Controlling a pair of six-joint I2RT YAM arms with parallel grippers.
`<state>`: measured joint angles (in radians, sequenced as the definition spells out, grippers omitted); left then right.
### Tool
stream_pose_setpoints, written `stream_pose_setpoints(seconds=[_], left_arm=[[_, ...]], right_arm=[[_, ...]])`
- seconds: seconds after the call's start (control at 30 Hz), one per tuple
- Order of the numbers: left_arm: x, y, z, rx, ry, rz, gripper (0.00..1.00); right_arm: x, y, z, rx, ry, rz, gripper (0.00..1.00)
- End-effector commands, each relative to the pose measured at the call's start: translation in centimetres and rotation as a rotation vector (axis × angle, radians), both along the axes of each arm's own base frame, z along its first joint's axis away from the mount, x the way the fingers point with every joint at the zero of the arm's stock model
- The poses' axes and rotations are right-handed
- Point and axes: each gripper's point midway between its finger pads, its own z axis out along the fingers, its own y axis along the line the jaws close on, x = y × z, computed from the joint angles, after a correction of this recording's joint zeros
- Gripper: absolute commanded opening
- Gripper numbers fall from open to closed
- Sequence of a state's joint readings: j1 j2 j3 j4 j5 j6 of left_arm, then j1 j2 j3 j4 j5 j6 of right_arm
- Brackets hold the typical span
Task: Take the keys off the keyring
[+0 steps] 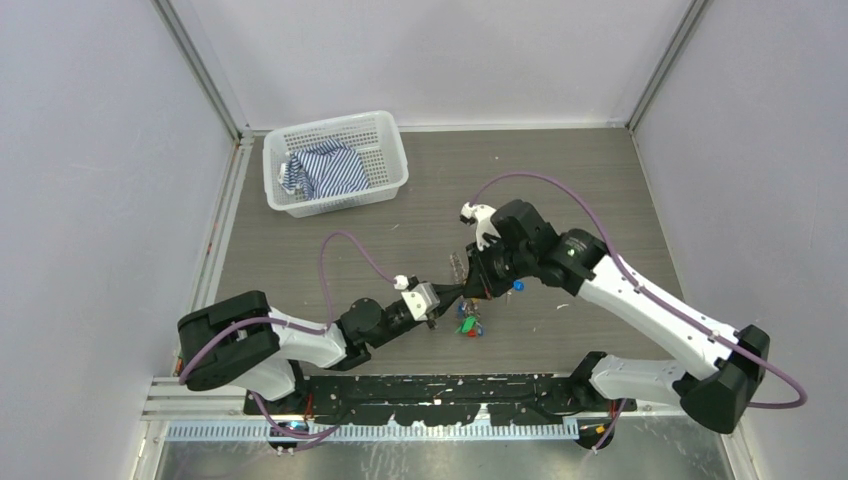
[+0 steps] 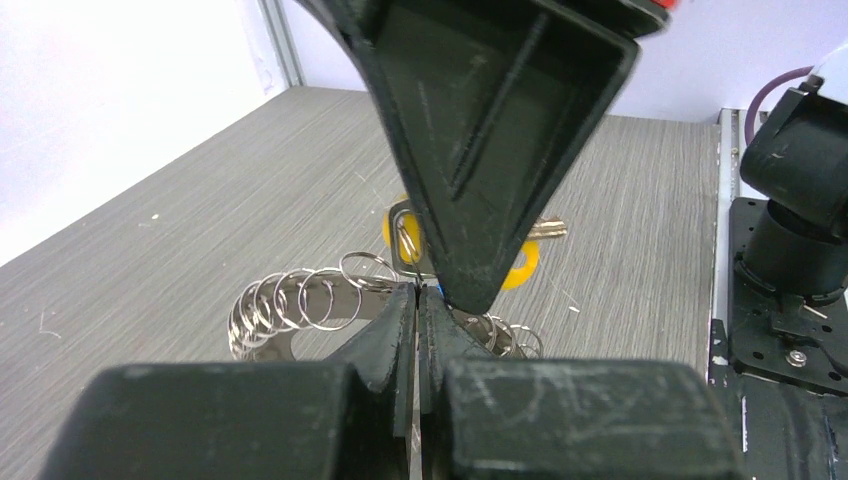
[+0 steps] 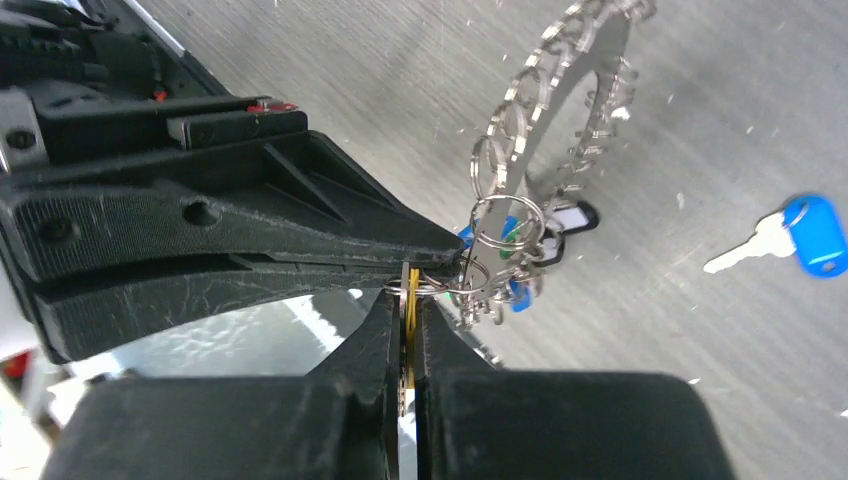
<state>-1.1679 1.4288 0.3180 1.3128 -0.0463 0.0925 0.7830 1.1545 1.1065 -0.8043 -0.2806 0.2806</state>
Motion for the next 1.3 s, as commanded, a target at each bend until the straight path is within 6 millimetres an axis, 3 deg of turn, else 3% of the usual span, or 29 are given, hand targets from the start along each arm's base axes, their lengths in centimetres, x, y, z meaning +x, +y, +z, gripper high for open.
stream_pose_setpoints(seconds=[0.0,0.13,0.23,0.43,0.67,0.93,1.07,1.27], left_arm=[[-2.0,-1.1,1.2,-0.015,-0.046,-0.116,0.00],[-1.2,-1.0,1.6,-0.033,-0.049,-0.078,0.00],[-1.0,-0.8,2.1,-0.058,-0.039,-0.059,0.00],[0.6,0.4,2.1,-0.043,-0.056,0.101,0.00],[2.9,1.0,1.4,0.002,-0.099,0.291,0.00],[3.4,0.4,0.7,0.021,-0.105,0.319,0.00],[3.4,0.1,0.3,0.035,-0.102,0.336,0.00],[4.1,-0.5,0.4,0.046,-0.115,0.379,0.00]], right_arm=[[1.7,2.3,6.1,0.190,0.097,-0.069,0.01],[1.0,2.7,7.2,0.232,0.183,-0.028,0.01],[1.2,1.6,7.2,0.215,0.099,-0.042,0.01],[3.5,-0.2,7.8,0.241,-0.156,-0.132,0.02],[3.3,0.6,4.7,0.231,-0.320,-0.108,0.10],[3.5,0.1,2.2,0.148,-0.606,-0.105,0.03],[3.7,-1.4,1.6,0.122,-0.649,-0.143,0.01],[3.1,-1.2,-0.9,0.046,-0.617,-0.080,0.04]])
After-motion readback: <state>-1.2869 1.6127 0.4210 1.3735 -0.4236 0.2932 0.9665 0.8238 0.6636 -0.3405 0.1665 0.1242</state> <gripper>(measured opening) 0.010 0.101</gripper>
